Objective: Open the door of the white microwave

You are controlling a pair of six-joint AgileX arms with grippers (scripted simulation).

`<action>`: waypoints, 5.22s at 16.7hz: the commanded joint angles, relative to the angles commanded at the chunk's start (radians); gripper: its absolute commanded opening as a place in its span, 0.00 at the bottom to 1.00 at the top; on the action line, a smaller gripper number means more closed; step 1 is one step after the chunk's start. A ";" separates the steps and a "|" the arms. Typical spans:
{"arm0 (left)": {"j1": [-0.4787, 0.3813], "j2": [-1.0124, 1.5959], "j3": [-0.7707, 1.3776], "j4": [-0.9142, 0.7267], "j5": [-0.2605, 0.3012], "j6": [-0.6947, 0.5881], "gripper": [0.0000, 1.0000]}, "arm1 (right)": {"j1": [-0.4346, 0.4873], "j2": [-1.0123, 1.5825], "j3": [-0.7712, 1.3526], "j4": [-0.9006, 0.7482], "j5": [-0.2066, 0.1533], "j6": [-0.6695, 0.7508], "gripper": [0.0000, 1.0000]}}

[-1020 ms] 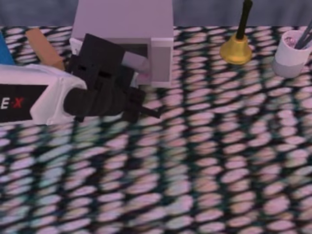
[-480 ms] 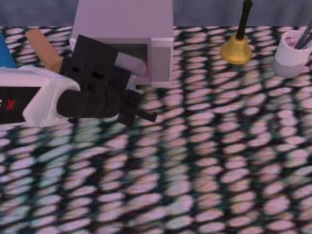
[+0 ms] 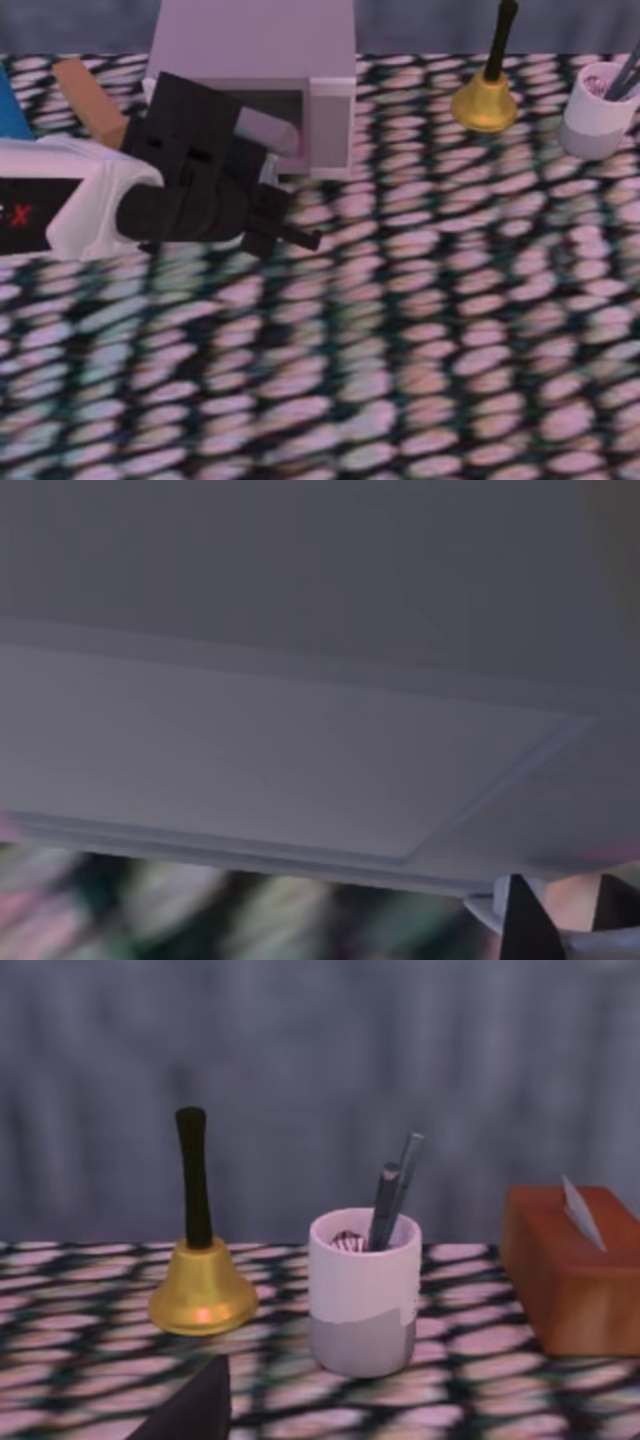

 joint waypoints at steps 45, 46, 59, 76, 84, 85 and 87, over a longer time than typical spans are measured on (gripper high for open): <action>0.038 -0.035 -0.041 -0.001 0.076 0.088 0.00 | 0.000 0.000 0.000 0.000 0.000 0.000 1.00; 0.031 -0.034 -0.039 -0.002 0.083 0.083 0.00 | 0.000 0.000 0.000 0.000 0.000 0.000 1.00; 0.077 -0.062 -0.070 -0.012 0.147 0.174 0.00 | 0.000 0.000 0.000 0.000 0.000 0.000 1.00; 0.077 -0.062 -0.070 -0.012 0.147 0.174 0.00 | 0.000 0.000 0.000 0.000 0.000 0.000 1.00; 0.082 -0.066 -0.076 -0.019 0.169 0.192 0.00 | 0.000 0.000 0.000 0.000 0.000 0.000 1.00; 0.089 -0.070 -0.078 -0.021 0.178 0.205 0.00 | 0.000 0.000 0.000 0.000 0.000 0.000 1.00; 0.103 -0.079 -0.081 -0.024 0.196 0.230 0.00 | 0.000 0.000 0.000 0.000 0.000 0.000 1.00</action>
